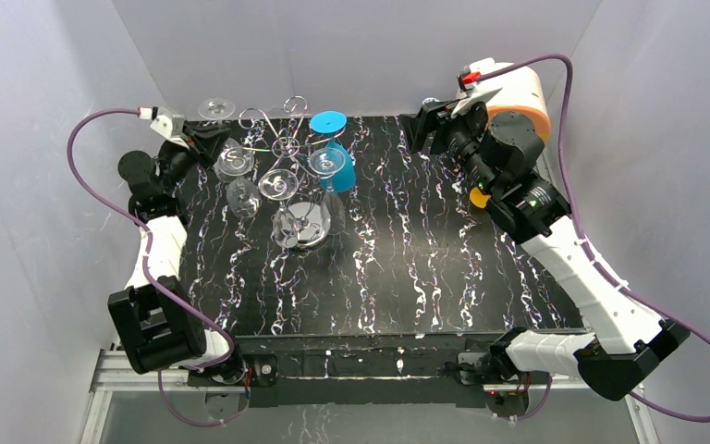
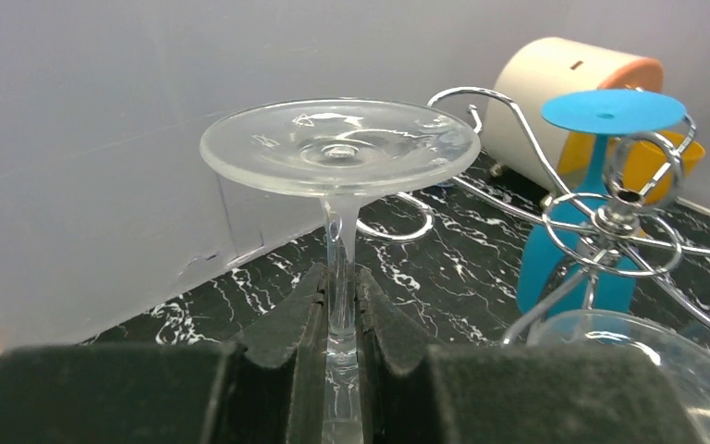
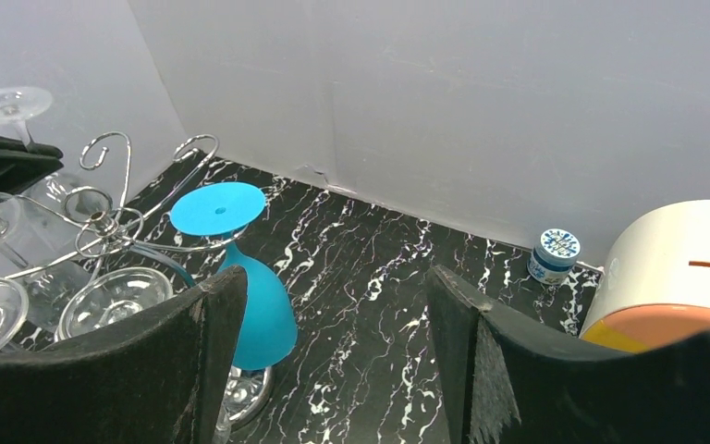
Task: Place the wine glass upside down on the wine glass rack
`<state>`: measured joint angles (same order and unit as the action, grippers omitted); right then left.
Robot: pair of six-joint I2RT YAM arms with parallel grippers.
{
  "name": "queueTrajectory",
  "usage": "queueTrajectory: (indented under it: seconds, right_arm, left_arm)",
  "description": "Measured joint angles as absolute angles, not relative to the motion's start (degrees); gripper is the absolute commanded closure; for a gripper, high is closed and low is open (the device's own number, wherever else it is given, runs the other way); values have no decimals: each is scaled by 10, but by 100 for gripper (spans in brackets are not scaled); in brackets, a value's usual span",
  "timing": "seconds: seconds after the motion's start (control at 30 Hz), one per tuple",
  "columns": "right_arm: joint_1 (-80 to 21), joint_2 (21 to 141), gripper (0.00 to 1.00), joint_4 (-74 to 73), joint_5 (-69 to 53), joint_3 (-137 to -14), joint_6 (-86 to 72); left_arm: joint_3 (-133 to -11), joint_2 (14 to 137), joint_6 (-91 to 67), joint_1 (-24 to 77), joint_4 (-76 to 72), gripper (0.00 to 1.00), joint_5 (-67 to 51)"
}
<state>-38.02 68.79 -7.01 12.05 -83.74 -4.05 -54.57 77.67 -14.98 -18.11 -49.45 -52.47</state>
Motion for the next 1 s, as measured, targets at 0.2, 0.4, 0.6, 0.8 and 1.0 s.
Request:
queueTrajectory:
  seconds: [0.2,0.4,0.6,0.8,1.0]
  right_arm:
    - [-380,682,21,-64,121,-836,-41]
    - [-380,682,21,-61,121,-835,-40]
    - [-380,682,21,-59,120,-835,-40]
    - [-380,682,21,-59,121,-835,-40]
    - [-380,683,21,-59,120,-835,-40]
  left_arm:
    - [-546,777,-128,-167,-497,100,-576]
    - [-546,782,-110,-149,-500,100,-595]
    - [-546,801,-100,-141,-502,100,-607]
    - [-546,820,-96,-140,-502,100,-619]
    - [-571,849,-96,-139,-501,100,-660]
